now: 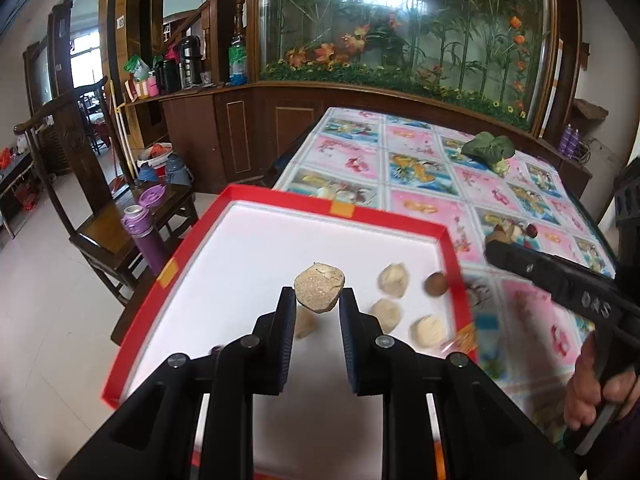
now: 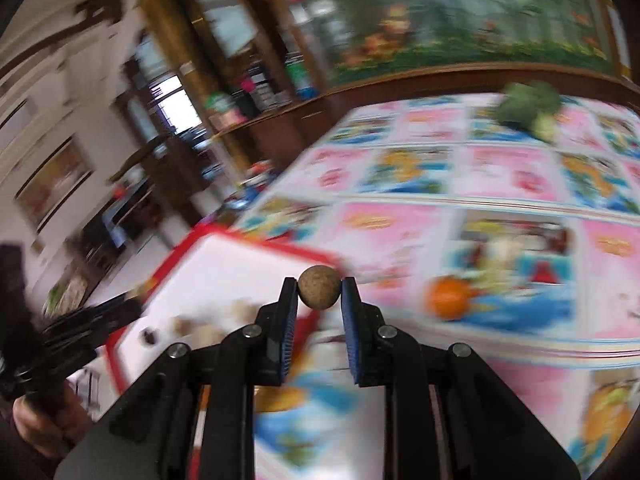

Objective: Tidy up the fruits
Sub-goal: 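Carry the brown ball and beige ball into the tray and release both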

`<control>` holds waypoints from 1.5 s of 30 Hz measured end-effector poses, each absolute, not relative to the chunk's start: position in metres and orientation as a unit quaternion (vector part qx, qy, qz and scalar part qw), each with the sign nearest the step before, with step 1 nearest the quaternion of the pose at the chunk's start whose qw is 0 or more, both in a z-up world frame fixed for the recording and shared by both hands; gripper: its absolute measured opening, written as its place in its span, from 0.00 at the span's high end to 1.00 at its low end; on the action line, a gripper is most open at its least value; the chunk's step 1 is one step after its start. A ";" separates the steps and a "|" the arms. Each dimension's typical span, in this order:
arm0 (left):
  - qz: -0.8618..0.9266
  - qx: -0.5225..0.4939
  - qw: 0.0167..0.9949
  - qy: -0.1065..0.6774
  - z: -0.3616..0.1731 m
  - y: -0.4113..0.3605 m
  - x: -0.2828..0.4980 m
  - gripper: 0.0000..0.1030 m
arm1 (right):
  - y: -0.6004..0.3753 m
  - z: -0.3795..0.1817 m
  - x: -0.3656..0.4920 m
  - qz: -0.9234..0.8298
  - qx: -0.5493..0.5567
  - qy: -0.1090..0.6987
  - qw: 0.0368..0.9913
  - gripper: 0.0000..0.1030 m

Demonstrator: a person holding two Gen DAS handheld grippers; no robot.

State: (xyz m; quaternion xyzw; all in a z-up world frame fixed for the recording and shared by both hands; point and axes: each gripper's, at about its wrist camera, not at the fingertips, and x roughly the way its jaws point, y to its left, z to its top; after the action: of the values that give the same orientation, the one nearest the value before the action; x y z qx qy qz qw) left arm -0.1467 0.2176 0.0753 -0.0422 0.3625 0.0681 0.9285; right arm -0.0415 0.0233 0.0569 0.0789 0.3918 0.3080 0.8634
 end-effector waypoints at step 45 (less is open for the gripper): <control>0.081 -0.016 0.915 0.395 0.068 0.200 -0.138 0.38 | 0.065 0.052 -0.081 0.402 -0.001 0.419 0.814 0.46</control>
State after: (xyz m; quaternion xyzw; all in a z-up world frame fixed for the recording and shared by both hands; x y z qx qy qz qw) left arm -0.1381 0.2003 0.0684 -0.0162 0.3950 0.0805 0.9150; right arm -0.0810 0.0653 0.0517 -0.0013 0.4191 0.4024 0.8139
